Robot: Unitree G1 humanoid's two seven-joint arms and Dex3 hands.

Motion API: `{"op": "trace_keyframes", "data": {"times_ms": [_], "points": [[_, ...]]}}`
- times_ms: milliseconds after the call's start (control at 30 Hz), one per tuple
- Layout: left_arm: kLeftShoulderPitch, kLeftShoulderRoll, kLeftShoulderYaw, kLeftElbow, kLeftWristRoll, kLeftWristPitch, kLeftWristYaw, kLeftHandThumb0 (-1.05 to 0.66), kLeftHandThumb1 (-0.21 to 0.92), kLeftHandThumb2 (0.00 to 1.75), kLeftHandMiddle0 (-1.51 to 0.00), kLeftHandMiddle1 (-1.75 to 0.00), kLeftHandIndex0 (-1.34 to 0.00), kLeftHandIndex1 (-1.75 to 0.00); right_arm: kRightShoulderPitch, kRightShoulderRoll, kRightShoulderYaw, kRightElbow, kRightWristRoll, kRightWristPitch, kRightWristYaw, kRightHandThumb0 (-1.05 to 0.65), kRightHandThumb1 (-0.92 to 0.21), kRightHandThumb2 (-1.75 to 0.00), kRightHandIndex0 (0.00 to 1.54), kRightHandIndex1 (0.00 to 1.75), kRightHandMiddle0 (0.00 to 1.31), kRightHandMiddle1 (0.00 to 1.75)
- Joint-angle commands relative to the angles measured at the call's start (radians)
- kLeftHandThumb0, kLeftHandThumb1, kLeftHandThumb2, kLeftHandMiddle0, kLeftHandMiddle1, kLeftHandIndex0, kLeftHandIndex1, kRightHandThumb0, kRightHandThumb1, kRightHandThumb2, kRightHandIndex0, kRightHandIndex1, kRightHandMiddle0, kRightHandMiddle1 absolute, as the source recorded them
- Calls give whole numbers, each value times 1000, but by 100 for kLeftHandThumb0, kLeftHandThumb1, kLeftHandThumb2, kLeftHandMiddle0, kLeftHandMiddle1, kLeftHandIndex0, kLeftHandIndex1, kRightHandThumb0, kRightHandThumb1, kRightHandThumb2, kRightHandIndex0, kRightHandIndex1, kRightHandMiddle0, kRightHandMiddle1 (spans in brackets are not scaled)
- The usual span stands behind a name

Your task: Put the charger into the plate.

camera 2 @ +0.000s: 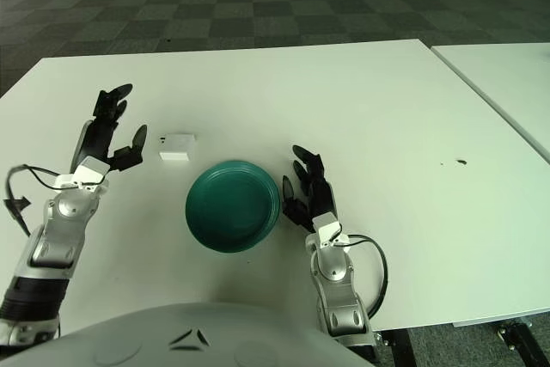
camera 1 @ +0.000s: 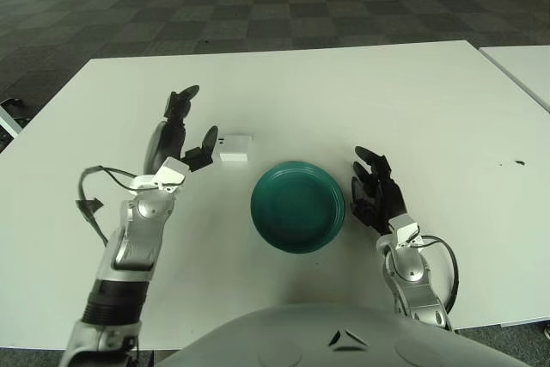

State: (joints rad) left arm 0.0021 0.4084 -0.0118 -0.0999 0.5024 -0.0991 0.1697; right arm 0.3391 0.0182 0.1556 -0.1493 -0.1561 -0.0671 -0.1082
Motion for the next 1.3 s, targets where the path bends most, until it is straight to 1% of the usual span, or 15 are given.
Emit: {"op": "trace_keyframes", "data": {"times_ms": [0,100,133,167,233,333,433,567,667,767,900,1067,1267], "points": [[-55,85,-51,85,140,-57,31,-101,92,80,-36,-1,0,-80,19,9,5,27,-3,40,0,-64,-92,-71,45,1,0,66],[-83,139,-82,106,220,-64,13,-104,92,77,-34,0,0,-79,21,10,6,30,-4,39,-1,-65,-92,-71,45,1,0,67],[-96,160,-94,110,242,-64,-8,-104,92,76,-33,0,0,-79,19,11,7,37,-5,37,-2,-65,-92,-71,45,1,0,67],[-106,175,-103,114,258,-66,-23,-104,92,72,-30,0,0,-77,18,12,8,43,-6,35,-3,-65,-92,-71,45,1,0,67],[-157,211,-139,140,300,-71,-74,-104,92,68,-26,0,0,-75,8,12,5,65,-9,28,-9,-65,-92,-71,45,1,0,66],[-197,230,-167,170,328,-79,-105,-105,92,61,-19,0,0,-70,3,13,5,78,-13,20,-15,-64,-92,-71,45,1,0,66],[-237,239,-197,219,348,-98,-117,-105,92,58,-16,0,0,-71,2,13,6,87,-15,9,-19,-64,-92,-70,45,1,0,66],[-281,244,-231,290,364,-134,-103,-105,92,56,-14,0,-1,-76,2,14,6,95,-17,-4,-20,-65,-92,-71,44,0,0,66],[-313,245,-253,355,362,-175,-85,-105,92,55,-13,0,-2,-78,4,15,5,96,-14,-6,-17,-66,-92,-71,43,0,0,66],[-342,249,-270,405,341,-222,-105,-105,92,53,-13,0,-1,-79,9,17,5,94,-11,-1,-15,-66,-92,-72,44,1,0,67],[-364,250,-283,443,329,-254,-119,-105,92,50,-13,0,0,-75,9,18,3,104,-8,-2,-14,-66,-92,-72,46,1,0,69],[-397,244,-309,496,325,-287,-147,-105,92,44,-12,0,0,-62,-6,21,-8,146,0,-19,-16,-66,-92,-72,47,2,0,73],[-419,241,-326,530,322,-310,-163,-105,92,43,-10,0,0,-53,-12,24,-15,170,0,-40,-20,-66,-92,-72,46,1,0,74]]}}
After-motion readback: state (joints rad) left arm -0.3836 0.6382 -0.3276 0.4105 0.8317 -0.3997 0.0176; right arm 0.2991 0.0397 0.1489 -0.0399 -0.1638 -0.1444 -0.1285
